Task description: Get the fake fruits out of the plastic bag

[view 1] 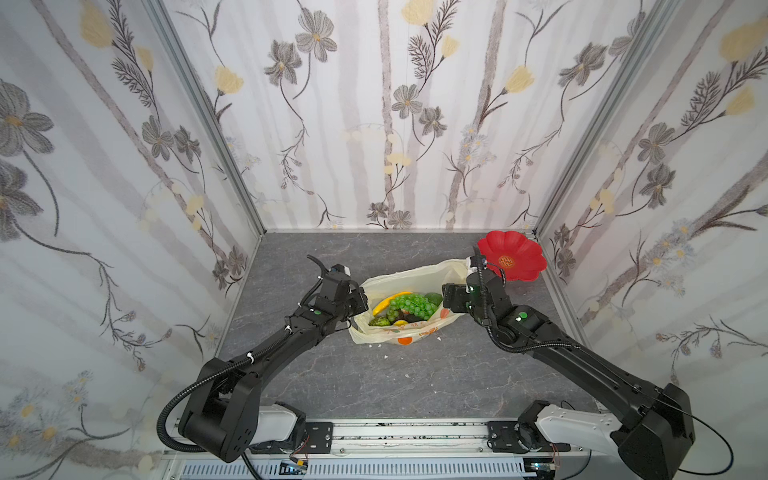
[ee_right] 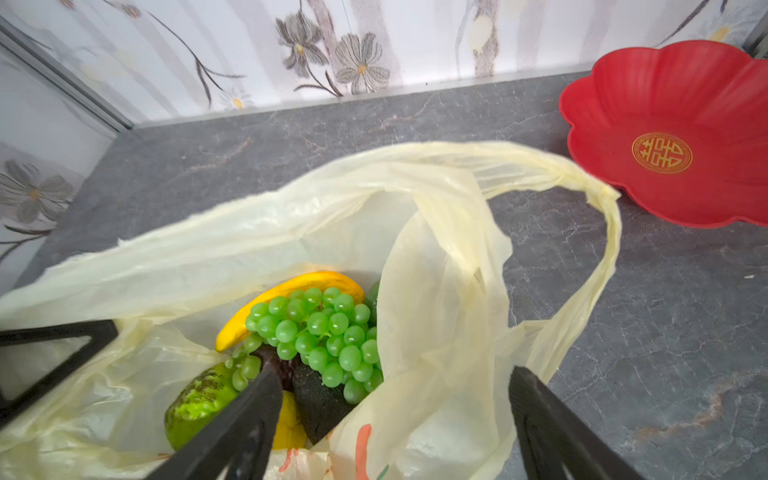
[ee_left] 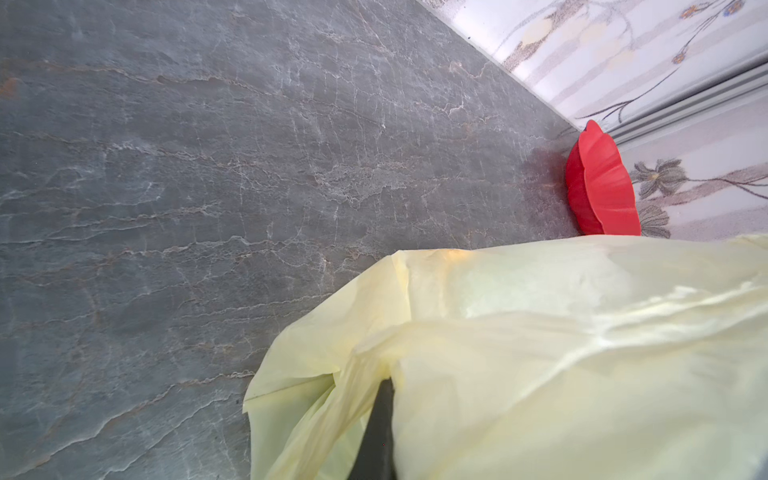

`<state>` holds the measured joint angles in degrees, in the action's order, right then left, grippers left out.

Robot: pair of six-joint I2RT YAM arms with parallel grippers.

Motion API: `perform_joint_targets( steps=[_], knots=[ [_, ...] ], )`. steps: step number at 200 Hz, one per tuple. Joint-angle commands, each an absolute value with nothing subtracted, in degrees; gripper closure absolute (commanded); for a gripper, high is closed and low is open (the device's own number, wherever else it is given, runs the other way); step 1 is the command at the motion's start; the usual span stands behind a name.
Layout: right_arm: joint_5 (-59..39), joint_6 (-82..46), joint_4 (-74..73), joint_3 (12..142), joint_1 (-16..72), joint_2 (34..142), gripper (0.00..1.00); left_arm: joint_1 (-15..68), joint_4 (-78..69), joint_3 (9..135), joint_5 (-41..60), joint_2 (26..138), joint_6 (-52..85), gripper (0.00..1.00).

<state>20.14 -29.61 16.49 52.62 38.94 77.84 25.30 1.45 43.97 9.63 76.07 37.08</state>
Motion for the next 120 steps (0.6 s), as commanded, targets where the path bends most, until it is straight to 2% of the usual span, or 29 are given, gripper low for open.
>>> perform_joint_targets(
  steps=[1, 22, 37, 61, 74, 84, 96, 108, 120],
  knots=[
    [24.6, -32.9, 15.0, 51.7, 39.7, 81.6, 0.16, 25.4, -0.9, 43.2, 9.9, 75.2, 37.7, 1.0],
    [26.3, -33.3, 13.9, 52.3, 39.7, 86.5, 0.22, 25.4, -1.0, 42.3, 10.6, 74.5, 37.1, 1.0],
    [25.1, -32.1, 12.3, 53.1, 39.7, 89.0, 0.34, 25.2, -1.0, 41.5, 10.2, 73.8, 36.9, 1.0],
    [23.1, -30.2, 10.6, 53.5, 38.8, 91.0, 0.6, 23.2, -1.1, 39.5, 10.2, 72.8, 37.4, 1.0],
    [20.6, -28.7, 6.7, 50.7, 37.0, 89.5, 0.81, 21.2, -1.9, 37.6, 8.6, 72.3, 37.5, 1.0],
    [16.3, -28.0, 1.4, 46.8, 34.5, 87.0, 0.93, 18.3, -2.7, 35.7, 8.1, 70.7, 38.4, 1.0],
    [7.9, -27.9, -5.1, 41.4, 30.4, 84.0, 1.0, 14.0, -5.7, 32.5, 11.5, 70.0, 40.5, 1.0],
    [-1.2, -28.1, -11.8, 37.0, 26.7, 81.5, 1.0, 10.4, -8.3, 30.1, 14.5, 69.9, 42.7, 1.0],
    [-5.7, -28.3, -15.3, 34.9, 25.0, 80.1, 1.0, 9.7, -9.2, 29.7, 14.9, 70.4, 43.1, 1.0]
  ],
)
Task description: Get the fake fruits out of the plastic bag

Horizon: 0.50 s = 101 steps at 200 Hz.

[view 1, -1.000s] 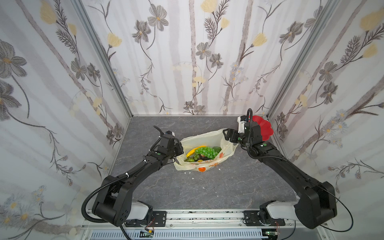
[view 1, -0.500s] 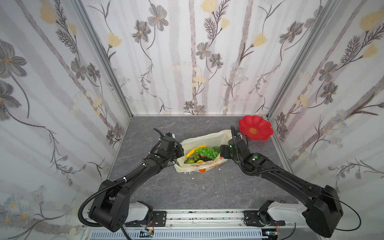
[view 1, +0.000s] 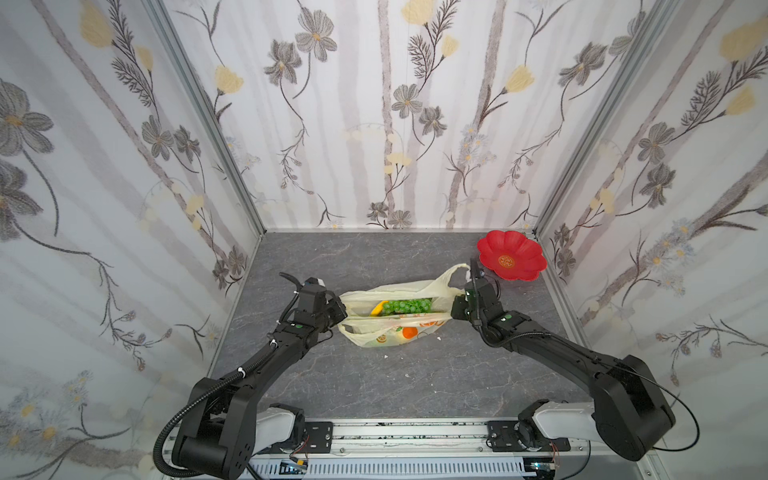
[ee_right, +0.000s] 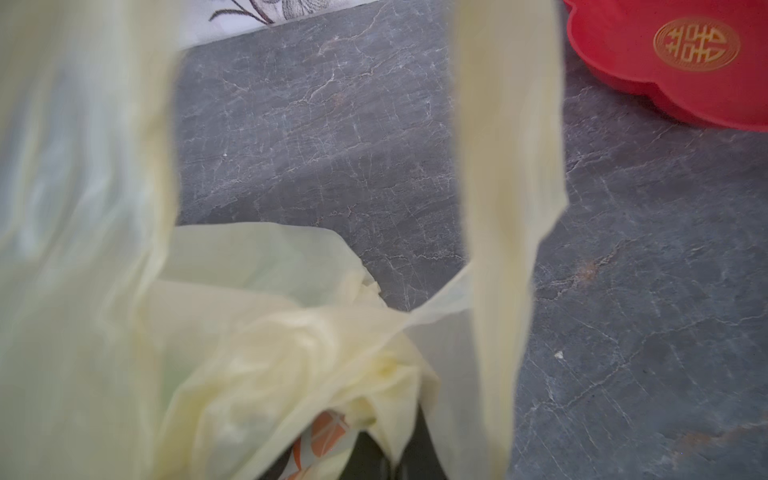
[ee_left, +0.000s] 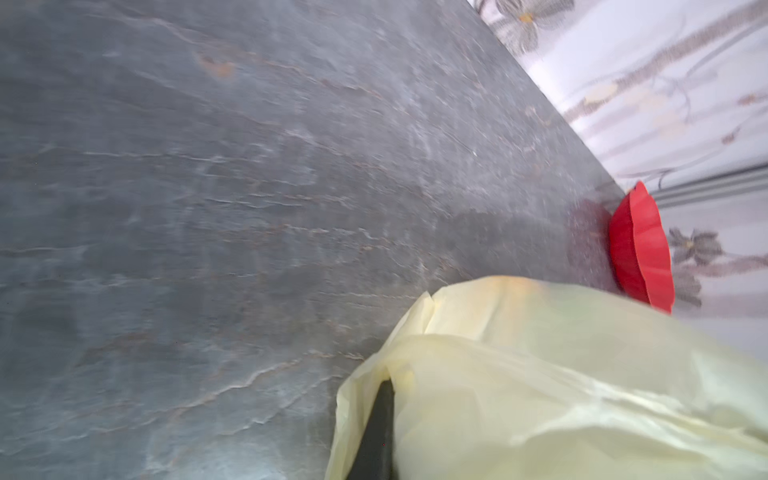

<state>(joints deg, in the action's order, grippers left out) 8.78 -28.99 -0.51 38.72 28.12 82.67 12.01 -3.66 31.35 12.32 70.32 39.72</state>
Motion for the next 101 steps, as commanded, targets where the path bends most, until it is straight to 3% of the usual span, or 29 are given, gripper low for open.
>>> perform_joint_targets(
  steps=[1, 77, 101],
  knots=[
    [-6.0, -28.3, -15.4, 34.8, 24.9, 80.1, 1.0, 9.7, -9.2, 29.7, 14.9, 70.5, 43.1, 1.0],
    [-11.7, -31.5, -18.0, 34.1, 24.7, 81.5, 1.0, 16.2, -9.2, 41.0, 16.1, 81.7, 41.1, 1.0],
    [-11.6, -33.2, -18.6, 31.6, 24.7, 79.5, 1.0, 17.5, -5.9, 47.0, 13.7, 85.7, 37.3, 0.88]
  ],
)
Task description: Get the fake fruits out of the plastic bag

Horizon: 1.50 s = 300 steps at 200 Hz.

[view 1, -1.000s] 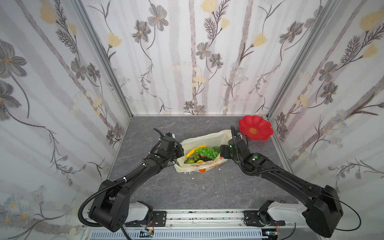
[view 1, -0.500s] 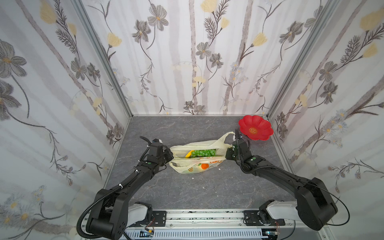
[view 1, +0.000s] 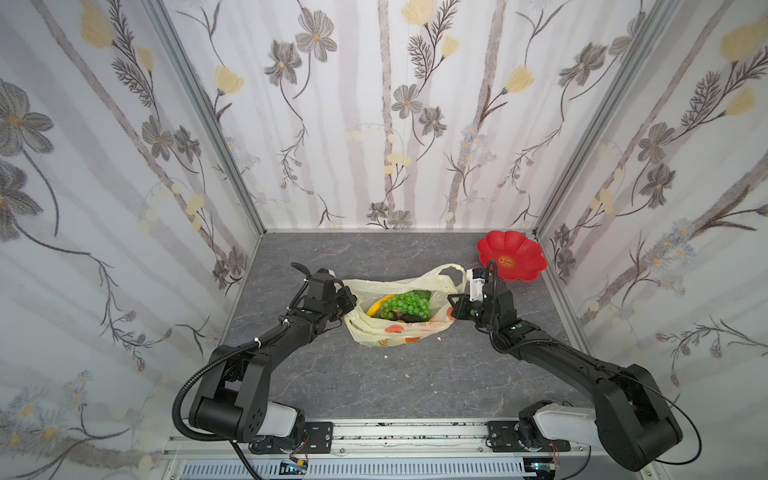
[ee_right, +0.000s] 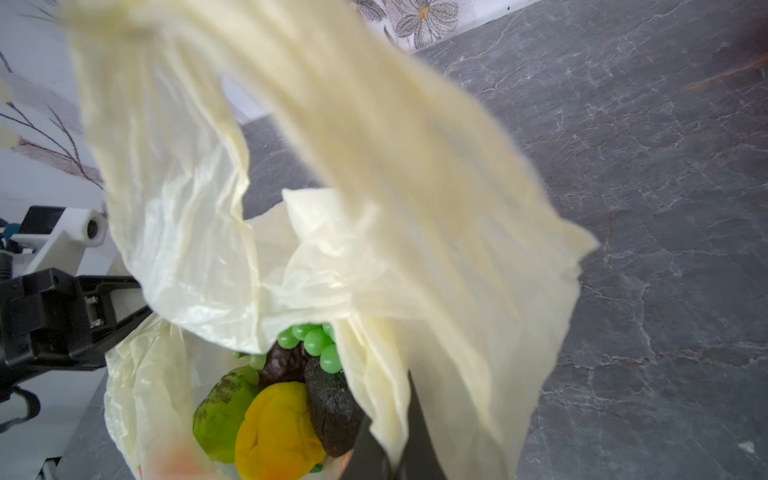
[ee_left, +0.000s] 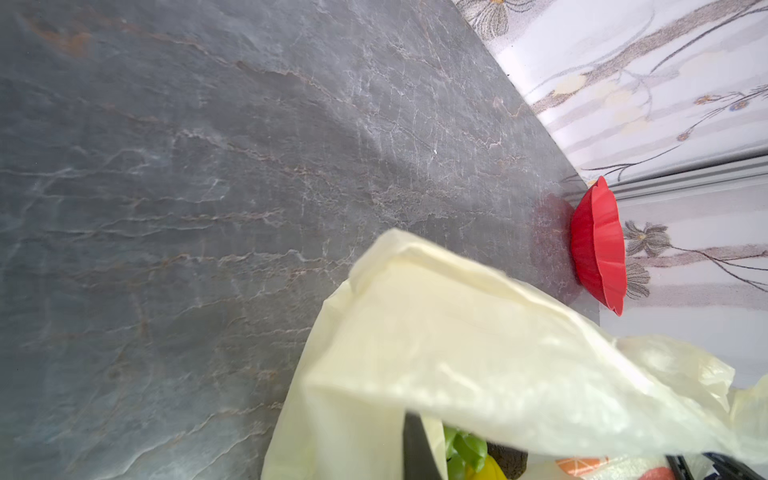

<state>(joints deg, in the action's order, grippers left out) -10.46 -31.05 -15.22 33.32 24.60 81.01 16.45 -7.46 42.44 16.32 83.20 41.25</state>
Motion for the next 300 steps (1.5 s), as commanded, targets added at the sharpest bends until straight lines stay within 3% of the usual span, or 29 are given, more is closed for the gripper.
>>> perform_joint_targets(
  steps=[1, 18, 27, 36, 63, 118, 171, 218, 261, 285, 300],
  knots=[
    [-11.5, -33.2, -18.7, 31.6, 24.8, 79.4, 1.0, 17.6, -5.7, 47.3, 13.3, 85.7, 37.0, 0.87],
    [-10.7, -34.5, -18.9, 29.6, 25.0, 77.5, 1.0, 19.1, -1.8, 48.3, 7.9, 84.2, 34.9, 0.73],
    [-10.2, -35.1, -19.3, 28.5, 25.3, 76.5, 1.0, 19.6, -0.2, 47.7, 4.9, 82.4, 34.7, 0.57],
    [-9.5, -35.8, -19.6, 27.4, 25.8, 75.5, 1.0, 20.3, 1.6, 46.6, 1.9, 80.4, 34.5, 0.47],
    [-7.0, -36.8, -19.5, 25.9, 27.9, 73.4, 1.0, 23.6, 10.4, 45.3, -8.1, 74.8, 33.2, 0.33],
    [-2.1, -35.7, -16.6, 25.5, 32.0, 69.6, 1.0, 30.4, 16.6, 43.5, -14.6, 65.5, 38.3, 0.21],
    [0.6, -35.1, -15.6, 24.8, 37.2, 68.8, 1.0, 37.5, 13.1, 47.9, -11.2, 75.2, 39.1, 0.15],
    [2.8, -35.3, -15.0, 24.2, 38.0, 66.8, 1.0, 37.4, 11.6, 46.4, -11.8, 82.2, 38.9, 0.35],
    [3.6, -38.3, -15.6, 24.2, 37.2, 66.8, 1.0, 36.8, 7.5, 41.9, -10.8, 81.6, 39.8, 0.7],
    [-2.9, -42.0, -19.3, 22.9, 31.5, 67.5, 1.0, 35.2, 3.5, 37.4, -10.9, 78.4, 40.2, 1.0],
    [-8.8, -46.3, -24.3, 21.1, 26.1, 69.8, 1.0, 32.7, -0.9, 32.4, -10.0, 73.9, 41.7, 1.0]
  ],
)
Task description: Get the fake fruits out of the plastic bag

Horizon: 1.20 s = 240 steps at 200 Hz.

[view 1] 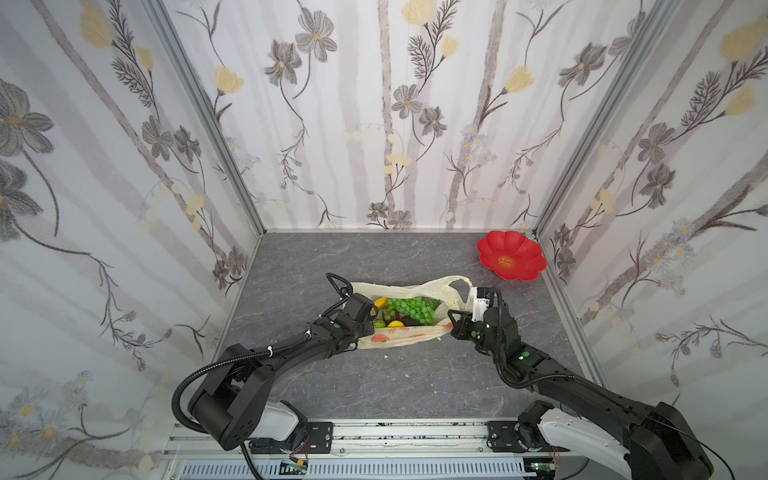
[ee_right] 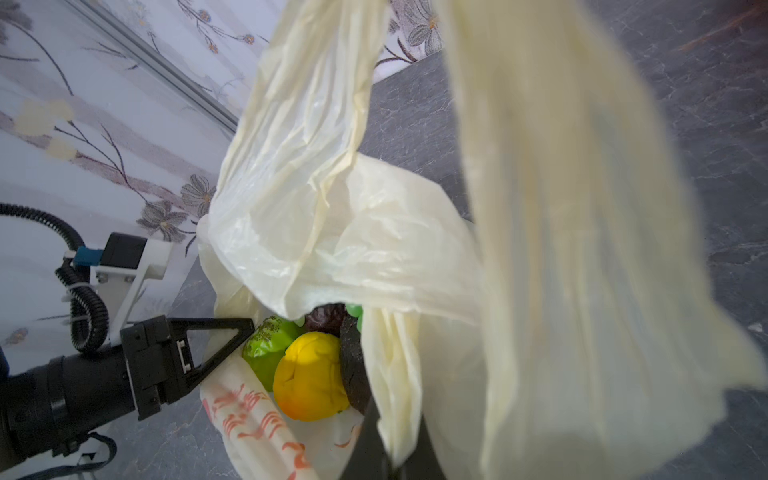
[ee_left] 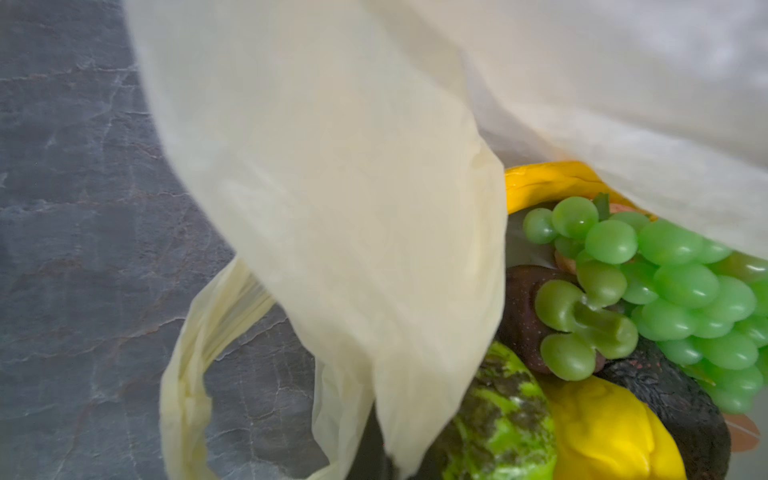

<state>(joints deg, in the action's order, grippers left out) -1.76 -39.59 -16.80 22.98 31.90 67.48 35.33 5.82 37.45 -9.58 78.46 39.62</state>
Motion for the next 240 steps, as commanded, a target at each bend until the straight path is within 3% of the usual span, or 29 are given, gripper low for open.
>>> perform_joint_targets(
  steps=[1, 22, 41, 61, 84, 107, 147, 187, 240],
  knots=[
    [-9.2, -46.6, -24.5, 21.0, 25.8, 70.0, 1.0, 32.5, -1.1, 31.9, -9.9, 73.6, 41.8, 1.0],
    [-16.8, -50.0, -25.9, 22.4, 21.4, 76.5, 1.0, 26.9, -7.0, 25.1, -4.5, 67.2, 44.4, 1.0],
    [-16.5, -49.5, -24.9, 23.9, 22.3, 78.9, 1.0, 26.5, -8.0, 24.3, -3.1, 65.1, 43.0, 1.0],
    [-12.8, -46.7, -20.6, 25.1, 23.3, 78.0, 0.74, 26.5, -8.2, 24.6, -1.8, 65.0, 41.6, 1.0],
    [-3.3, -39.1, -8.7, 28.5, 25.3, 74.1, 0.35, 26.5, -8.5, 24.6, -1.2, 64.5, 40.3, 1.0],
    [16.0, -30.2, 5.0, 33.8, 31.6, 69.1, 0.15, 26.7, -8.5, 25.0, -1.0, 64.2, 39.4, 1.0],
    [37.9, -17.3, 17.2, 42.6, 43.8, 69.1, 0.11, 26.7, -8.5, 26.0, -0.9, 64.5, 38.9, 1.0],
    [45.9, -9.9, 15.7, 49.3, 55.4, 81.0, 0.1, 26.7, -8.3, 26.8, -0.8, 64.9, 38.3, 1.0],
    [51.7, -5.5, 12.3, 55.9, 54.1, 99.1, 0.05, 26.4, -7.8, 26.2, -0.1, 63.4, 37.8, 1.0]
  ],
)
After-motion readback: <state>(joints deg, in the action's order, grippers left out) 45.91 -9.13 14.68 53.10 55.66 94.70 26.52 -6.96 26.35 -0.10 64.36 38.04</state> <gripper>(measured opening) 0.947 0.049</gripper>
